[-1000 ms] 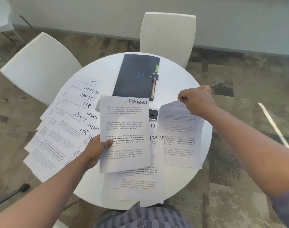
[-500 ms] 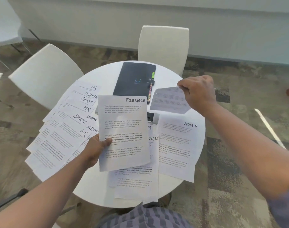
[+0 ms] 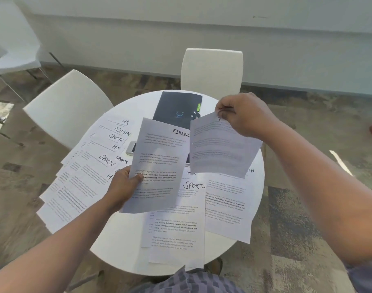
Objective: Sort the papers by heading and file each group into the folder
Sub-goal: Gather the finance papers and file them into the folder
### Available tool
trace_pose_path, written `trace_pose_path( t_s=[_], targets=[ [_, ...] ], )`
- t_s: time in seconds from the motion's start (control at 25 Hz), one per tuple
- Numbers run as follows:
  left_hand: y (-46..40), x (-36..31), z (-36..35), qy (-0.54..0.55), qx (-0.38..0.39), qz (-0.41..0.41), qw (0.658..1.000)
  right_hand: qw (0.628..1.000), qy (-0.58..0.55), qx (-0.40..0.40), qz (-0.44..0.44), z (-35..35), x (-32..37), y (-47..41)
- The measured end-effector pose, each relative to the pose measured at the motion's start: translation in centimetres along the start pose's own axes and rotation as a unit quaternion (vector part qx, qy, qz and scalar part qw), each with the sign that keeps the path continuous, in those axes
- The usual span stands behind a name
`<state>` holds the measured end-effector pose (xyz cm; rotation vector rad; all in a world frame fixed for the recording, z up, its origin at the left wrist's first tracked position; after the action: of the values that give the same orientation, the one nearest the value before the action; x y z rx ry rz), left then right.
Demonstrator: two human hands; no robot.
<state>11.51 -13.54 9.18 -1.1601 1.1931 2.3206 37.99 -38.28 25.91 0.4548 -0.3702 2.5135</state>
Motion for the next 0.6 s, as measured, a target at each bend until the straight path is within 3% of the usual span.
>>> trace_pose_path(
  t_s=[0.2, 0.44, 0.6],
  targets=[
    [1.6, -2.1, -1.5, 0.023, 0.108, -0.018, 0.994, 0.981, -0.186, 0.003, -0.053, -3.9, 0.9, 0.1],
    [3.6, -4.1, -2.7, 0.038, 0.224, -0.022, 0.973, 0.979, -0.181, 0.043, -0.078, -5.4, 2.2, 0.0],
    [5.2, -4.9, -2.6, 0.075, 0.216, -0.019, 0.973, 0.977, -0.193, 0.015, -0.091, -6.1, 2.8, -0.5]
  ],
)
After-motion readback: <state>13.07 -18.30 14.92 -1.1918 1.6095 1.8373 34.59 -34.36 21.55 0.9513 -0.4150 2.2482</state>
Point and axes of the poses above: each hand's wrist, its own y-axis away from the middle knuckle, its own z-axis out of the back of the hand, x = y × z, the point moved 1 cm from there along -y, towards the middle knuckle, and after that the axes turned 9 degrees about z, right-handed, at the moved point
